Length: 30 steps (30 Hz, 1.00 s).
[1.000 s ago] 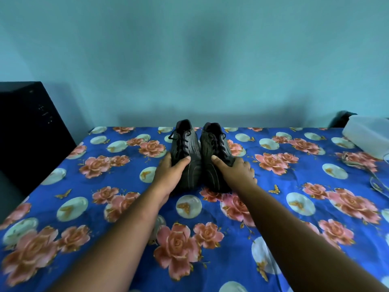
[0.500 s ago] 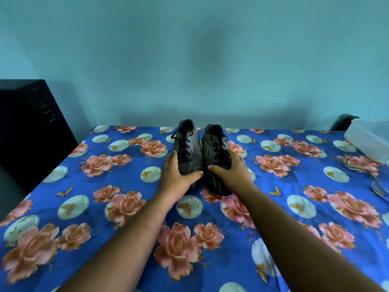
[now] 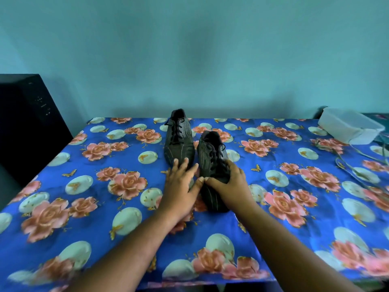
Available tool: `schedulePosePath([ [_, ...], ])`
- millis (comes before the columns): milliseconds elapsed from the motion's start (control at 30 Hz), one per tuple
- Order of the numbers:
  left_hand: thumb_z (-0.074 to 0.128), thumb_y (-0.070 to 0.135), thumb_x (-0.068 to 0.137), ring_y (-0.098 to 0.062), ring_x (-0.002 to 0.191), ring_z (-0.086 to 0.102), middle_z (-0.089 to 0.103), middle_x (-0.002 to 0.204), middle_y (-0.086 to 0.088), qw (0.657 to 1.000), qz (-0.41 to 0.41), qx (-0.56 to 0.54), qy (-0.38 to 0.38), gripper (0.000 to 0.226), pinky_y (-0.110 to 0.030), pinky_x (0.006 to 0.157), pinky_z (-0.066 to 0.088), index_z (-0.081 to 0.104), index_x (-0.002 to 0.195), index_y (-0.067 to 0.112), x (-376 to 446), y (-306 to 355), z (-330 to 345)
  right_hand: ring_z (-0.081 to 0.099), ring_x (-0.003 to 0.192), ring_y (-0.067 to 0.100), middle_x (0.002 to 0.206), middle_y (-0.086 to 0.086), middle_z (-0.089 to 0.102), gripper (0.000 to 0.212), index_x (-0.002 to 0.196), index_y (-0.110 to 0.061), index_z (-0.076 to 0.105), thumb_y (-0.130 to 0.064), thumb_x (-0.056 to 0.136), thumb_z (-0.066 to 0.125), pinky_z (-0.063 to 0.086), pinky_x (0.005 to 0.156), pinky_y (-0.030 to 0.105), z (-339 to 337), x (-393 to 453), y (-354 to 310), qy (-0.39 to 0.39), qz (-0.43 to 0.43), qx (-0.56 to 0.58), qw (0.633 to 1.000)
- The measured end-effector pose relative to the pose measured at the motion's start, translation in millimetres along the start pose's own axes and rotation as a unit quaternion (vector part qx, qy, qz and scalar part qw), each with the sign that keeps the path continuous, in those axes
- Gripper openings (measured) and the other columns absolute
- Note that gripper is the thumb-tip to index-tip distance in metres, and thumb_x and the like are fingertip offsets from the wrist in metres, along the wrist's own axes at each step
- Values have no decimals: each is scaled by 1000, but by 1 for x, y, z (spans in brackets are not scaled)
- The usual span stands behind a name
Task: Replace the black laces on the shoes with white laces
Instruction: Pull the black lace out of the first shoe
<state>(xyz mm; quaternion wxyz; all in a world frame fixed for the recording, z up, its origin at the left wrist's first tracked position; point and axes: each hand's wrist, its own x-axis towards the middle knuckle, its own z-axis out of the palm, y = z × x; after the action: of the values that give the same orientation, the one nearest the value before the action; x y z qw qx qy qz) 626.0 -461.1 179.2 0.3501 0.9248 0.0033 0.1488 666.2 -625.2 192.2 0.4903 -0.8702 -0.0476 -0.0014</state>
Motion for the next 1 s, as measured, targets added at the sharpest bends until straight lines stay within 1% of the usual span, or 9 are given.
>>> schedulePosePath([
  [167, 47, 33, 107, -10, 153, 14, 28, 163, 6, 995, 2, -70, -68, 53, -25, 124, 13, 34, 157, 20, -29, 16, 1, 49, 130, 21, 137, 7, 47, 93, 152, -20, 40, -43, 74, 86, 39, 113, 35, -14, -28, 7, -2, -14, 15, 1000],
  [267, 50, 24, 106, 5, 139, 28, 35, 151, 15, 968, -69, -223, -95, 56, 4, 99, 28, 29, 158, 22, -37, 28, 4, 56, 122, 16, 133, 2, 52, 86, 147, -25, 46, -58, 75, 79, 45, 110, 38, -15, -31, 10, -4, -10, 54, 998],
  [333, 53, 26, 105, 0, 139, 39, 39, 154, 14, 939, -111, -315, -86, 60, -8, 106, 38, 27, 159, 25, -32, 30, 7, 64, 114, 12, 127, -2, 61, 75, 142, -27, 50, -64, 81, 71, 52, 103, 39, -17, -25, 10, -11, 10, 120, 993],
  [400, 59, 30, 102, -7, 136, 47, 44, 154, 10, 926, -131, -345, -79, 66, -30, 114, 41, 26, 159, 26, -19, 32, 6, 65, 105, 6, 117, -12, 64, 63, 146, -24, 47, -54, 93, 64, 54, 93, 32, -25, -17, 3, -28, 27, 175, 984],
  [533, 70, 38, 93, -20, 121, 56, 52, 133, 5, 992, -74, -78, 72, 63, -40, 100, 49, 44, 148, 23, 4, 17, -1, 60, 100, 5, 132, -8, 54, 66, 148, -28, 41, -47, 92, 69, 50, 86, 28, -32, 3, -5, -41, 36, 203, 978],
  [633, 73, 46, 89, -29, 118, 55, 51, 131, -7, 988, -82, -33, 128, 66, -46, 93, 51, 47, 143, 21, 10, 8, -3, 67, 100, 8, 119, -13, 65, 59, 127, -36, 51, -44, 78, 84, 57, 91, 37, -22, 13, -4, -50, 9, 152, 987],
  [800, 71, 53, 86, -33, 134, 41, 41, 146, -11, 973, -108, 57, 197, 80, -50, 102, 42, 38, 152, 22, 22, 2, -4, 70, 102, 11, 119, -11, 67, 68, 136, -30, 53, -46, 78, 84, 59, 93, 42, -12, 32, -5, -56, 8, 178, 982],
  [933, 77, 49, 84, -29, 153, 20, 21, 165, -11, 986, -138, -40, 84, 102, -46, 122, 26, 16, 162, 23, 47, -24, -16, 58, 124, 20, 139, -1, 55, 72, 137, -41, 48, -73, 76, 68, 49, 106, 48, -14, 64, -24, -27, -23, 97, 995],
  [1000, 81, 45, 81, -27, 151, 26, 26, 165, -9, 988, -128, -70, 55, 103, -46, 122, 29, 20, 161, 22, 58, -34, -18, 57, 123, 22, 140, -3, 54, 74, 143, -38, 45, -64, 79, 73, 49, 106, 48, -14, 79, -31, -65, -30, 65, 995],
])
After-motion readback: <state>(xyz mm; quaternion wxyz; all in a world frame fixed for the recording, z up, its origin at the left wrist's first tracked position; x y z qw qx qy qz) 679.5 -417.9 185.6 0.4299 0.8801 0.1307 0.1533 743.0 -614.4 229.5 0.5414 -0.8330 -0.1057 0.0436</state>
